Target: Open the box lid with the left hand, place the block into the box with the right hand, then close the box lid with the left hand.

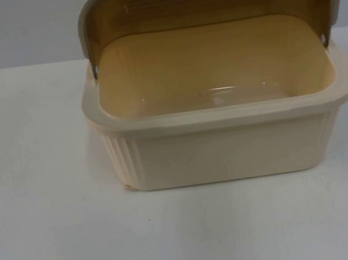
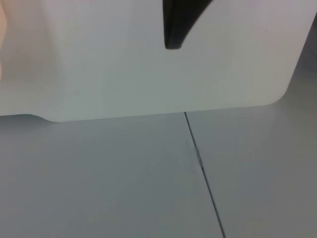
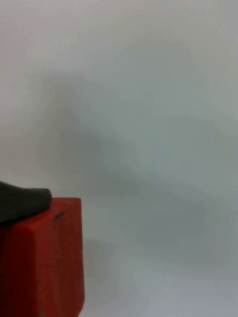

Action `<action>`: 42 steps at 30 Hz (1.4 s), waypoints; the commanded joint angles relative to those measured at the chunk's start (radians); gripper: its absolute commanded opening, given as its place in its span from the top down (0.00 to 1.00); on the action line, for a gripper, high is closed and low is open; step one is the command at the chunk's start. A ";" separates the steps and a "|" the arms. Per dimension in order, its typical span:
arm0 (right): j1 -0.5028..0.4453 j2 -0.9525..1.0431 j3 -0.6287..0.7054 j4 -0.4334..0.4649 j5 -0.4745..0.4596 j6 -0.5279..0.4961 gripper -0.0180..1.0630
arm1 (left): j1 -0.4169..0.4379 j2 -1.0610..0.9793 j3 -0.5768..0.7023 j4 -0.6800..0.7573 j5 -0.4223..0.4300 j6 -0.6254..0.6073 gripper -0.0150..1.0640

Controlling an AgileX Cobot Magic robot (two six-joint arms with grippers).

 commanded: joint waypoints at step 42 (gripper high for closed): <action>0.645 -0.692 -0.093 0.131 0.148 0.399 0.98 | -0.007 -0.001 -0.006 -0.063 -0.050 -0.001 0.02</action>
